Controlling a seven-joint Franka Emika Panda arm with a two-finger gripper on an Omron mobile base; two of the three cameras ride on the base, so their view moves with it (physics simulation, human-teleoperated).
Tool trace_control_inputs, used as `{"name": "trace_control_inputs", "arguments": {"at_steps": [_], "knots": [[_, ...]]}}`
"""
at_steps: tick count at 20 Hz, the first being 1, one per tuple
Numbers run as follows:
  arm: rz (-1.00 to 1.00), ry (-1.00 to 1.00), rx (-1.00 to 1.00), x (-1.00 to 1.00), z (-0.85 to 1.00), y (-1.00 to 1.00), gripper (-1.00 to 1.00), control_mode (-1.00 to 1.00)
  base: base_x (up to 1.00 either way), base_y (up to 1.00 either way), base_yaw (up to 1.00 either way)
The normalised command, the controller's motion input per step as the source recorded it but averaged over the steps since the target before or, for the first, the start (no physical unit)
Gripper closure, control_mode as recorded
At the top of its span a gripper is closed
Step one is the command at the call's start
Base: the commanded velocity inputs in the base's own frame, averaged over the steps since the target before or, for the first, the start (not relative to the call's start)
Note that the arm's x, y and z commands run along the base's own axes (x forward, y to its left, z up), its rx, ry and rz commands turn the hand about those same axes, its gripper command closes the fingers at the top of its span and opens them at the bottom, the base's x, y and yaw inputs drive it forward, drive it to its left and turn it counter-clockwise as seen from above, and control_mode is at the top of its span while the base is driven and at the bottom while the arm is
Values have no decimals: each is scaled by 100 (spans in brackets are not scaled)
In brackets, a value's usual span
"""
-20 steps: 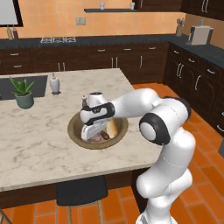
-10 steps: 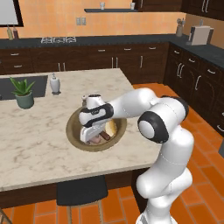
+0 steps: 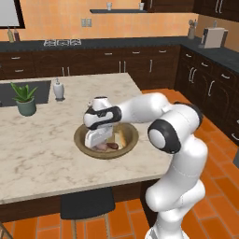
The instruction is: Place one bun and one sausage from the bowl on each plate.
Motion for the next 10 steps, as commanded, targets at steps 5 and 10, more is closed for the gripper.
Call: {"name": "trace_control_inputs", "arguments": {"at_steps": [5, 10], "knots": [[-10, -9, 3, -62, 100, -13, 100, -100, 0, 0, 0], [-13, -30, 3, -100, 40, -60, 100, -100, 0, 0, 0]]}}
